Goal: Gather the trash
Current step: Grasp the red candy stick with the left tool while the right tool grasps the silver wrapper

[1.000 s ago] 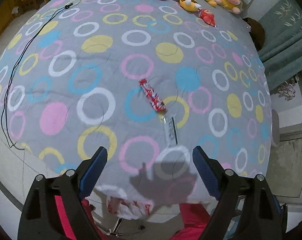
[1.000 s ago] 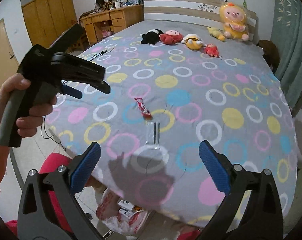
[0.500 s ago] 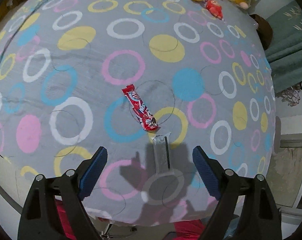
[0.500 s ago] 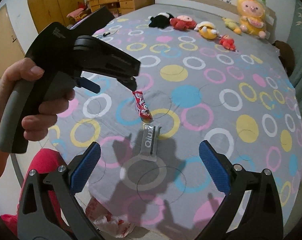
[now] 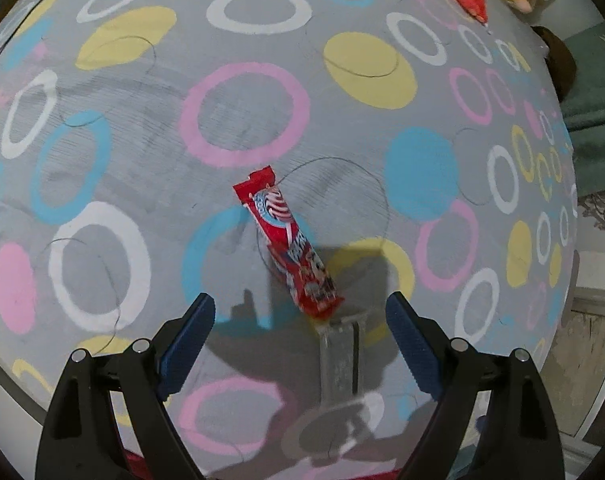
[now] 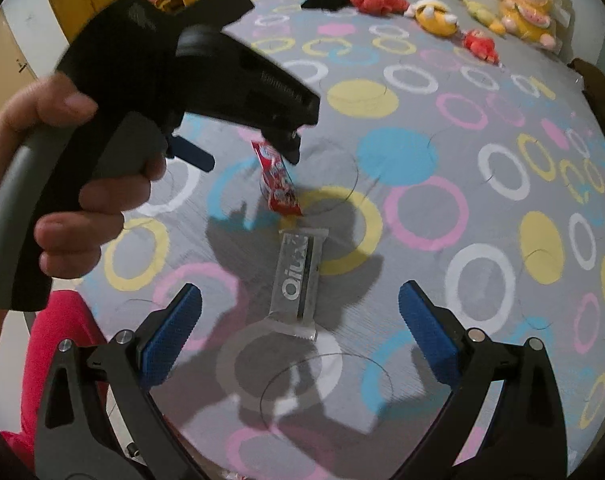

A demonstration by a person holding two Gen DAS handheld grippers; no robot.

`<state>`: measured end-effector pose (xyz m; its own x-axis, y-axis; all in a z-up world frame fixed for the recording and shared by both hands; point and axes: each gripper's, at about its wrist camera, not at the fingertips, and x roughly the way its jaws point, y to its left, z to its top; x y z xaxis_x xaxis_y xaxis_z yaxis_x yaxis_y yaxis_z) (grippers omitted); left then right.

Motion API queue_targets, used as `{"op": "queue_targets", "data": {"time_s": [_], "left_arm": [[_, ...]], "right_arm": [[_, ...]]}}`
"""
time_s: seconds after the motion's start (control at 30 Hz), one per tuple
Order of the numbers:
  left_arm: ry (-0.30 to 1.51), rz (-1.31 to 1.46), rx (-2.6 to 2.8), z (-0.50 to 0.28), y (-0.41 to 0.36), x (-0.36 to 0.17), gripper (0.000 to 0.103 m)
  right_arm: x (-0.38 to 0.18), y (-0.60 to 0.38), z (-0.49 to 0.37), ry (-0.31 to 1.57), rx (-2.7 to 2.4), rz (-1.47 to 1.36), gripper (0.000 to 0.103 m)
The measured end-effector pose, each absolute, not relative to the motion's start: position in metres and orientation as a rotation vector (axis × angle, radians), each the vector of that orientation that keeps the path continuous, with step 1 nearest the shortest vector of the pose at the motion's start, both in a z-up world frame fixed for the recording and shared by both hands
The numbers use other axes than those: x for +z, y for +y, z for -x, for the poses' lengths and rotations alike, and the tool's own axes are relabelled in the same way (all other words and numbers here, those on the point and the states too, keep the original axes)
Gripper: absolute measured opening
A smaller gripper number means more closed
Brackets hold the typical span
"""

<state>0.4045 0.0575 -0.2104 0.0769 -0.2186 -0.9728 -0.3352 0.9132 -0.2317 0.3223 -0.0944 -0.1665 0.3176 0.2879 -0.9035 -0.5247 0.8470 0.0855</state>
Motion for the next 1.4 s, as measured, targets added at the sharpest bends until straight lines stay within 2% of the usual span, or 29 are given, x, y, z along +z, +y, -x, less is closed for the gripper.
{"op": "queue_targets", "data": {"time_s": [0.27, 0.43, 0.47, 0.53, 0.6, 0.63, 0.7, 0.73, 0.87, 1.17, 1.4], "left_arm": [[1.522, 0.447, 0.13, -0.423, 0.061, -0.25, 0.084], [1.536, 0.444, 0.142, -0.425, 0.061, -0.265, 0.077], [1.525, 0.424, 0.14, -0.425, 0.059, -0.264, 0.076], [1.512, 0.386, 0.141, -0.425, 0.056, -0.261, 0.065], [1.513, 0.367, 0.148, -0.425, 0.056, -0.26, 0.048], [1.503, 0.39, 0.129, -0.424, 0.057, -0.258, 0.043], [1.499, 0.461, 0.069, -0.421, 0.062, -0.258, 0.03], [1.504, 0.473, 0.067, -0.419, 0.065, -0.259, 0.027], [1.488, 0.47, 0.058, -0.41, 0.072, -0.257, 0.017], [1.412, 0.433, 0.029, -0.372, 0.086, -0.218, 0.016], [1.31, 0.312, -0.046, -0.298, 0.079, -0.159, 0.016]], "right_arm": [[-0.232, -0.077, -0.343, 1.196, 0.517, 0.265, 0.096], [-0.259, -0.066, -0.35, 1.214, 0.478, 0.276, 0.094], [-0.262, -0.064, -0.349, 1.208, 0.466, 0.292, 0.088], [-0.269, -0.062, -0.349, 1.211, 0.451, 0.299, 0.074], [-0.272, -0.063, -0.348, 1.214, 0.445, 0.267, 0.068], [-0.271, -0.064, -0.347, 1.207, 0.442, 0.261, 0.065], [-0.268, -0.065, -0.343, 1.196, 0.445, 0.252, 0.042], [-0.267, -0.066, -0.343, 1.196, 0.447, 0.246, 0.038], [-0.264, -0.067, -0.337, 1.194, 0.421, 0.254, 0.038], [-0.225, -0.084, -0.307, 1.154, 0.373, 0.203, 0.038], [-0.16, -0.101, -0.263, 1.056, 0.326, 0.171, 0.038]]}}
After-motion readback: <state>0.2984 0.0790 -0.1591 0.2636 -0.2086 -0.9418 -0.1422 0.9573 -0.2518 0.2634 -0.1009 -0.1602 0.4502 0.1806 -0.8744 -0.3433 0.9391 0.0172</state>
